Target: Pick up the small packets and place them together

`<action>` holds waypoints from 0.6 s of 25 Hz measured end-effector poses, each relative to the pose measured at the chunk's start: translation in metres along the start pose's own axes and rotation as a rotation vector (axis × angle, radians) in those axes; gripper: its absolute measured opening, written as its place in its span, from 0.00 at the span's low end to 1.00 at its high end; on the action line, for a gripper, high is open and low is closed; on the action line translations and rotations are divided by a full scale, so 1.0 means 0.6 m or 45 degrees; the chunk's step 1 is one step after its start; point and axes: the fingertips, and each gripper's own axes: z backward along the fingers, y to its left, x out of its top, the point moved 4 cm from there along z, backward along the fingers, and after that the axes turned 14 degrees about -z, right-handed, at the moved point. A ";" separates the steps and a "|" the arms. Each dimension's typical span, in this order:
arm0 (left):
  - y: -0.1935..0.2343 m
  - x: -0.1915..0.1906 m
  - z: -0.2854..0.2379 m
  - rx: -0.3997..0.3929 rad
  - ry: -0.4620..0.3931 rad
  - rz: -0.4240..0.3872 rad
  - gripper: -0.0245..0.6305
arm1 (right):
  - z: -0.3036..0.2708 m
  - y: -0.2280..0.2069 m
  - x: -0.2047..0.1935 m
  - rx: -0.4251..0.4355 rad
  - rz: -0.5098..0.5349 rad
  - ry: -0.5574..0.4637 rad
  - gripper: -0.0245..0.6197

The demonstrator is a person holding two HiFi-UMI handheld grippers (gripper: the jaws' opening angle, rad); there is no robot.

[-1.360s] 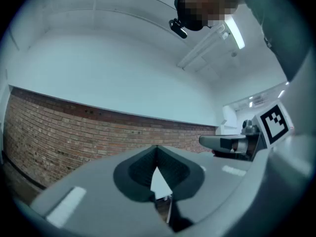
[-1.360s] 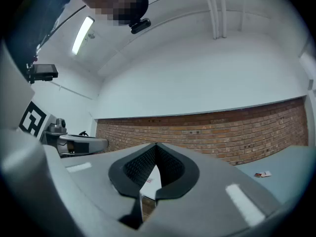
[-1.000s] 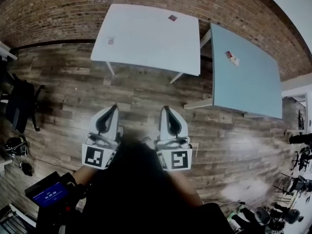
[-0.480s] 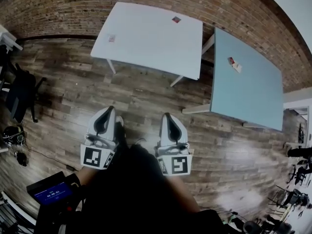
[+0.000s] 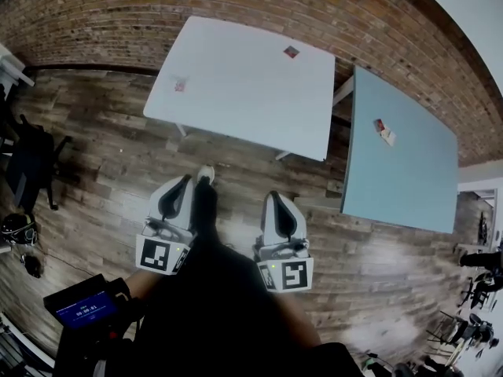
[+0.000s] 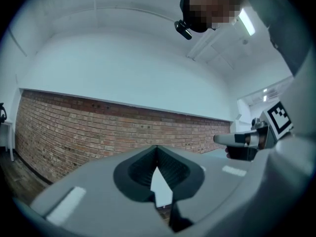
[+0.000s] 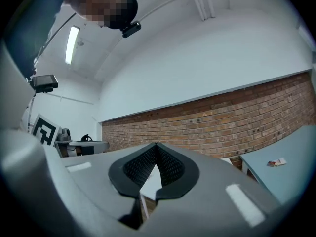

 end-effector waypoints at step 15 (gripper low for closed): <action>0.223 -0.051 -0.316 -0.056 0.006 0.057 0.04 | -0.410 -0.056 0.070 -0.040 0.119 -0.084 0.04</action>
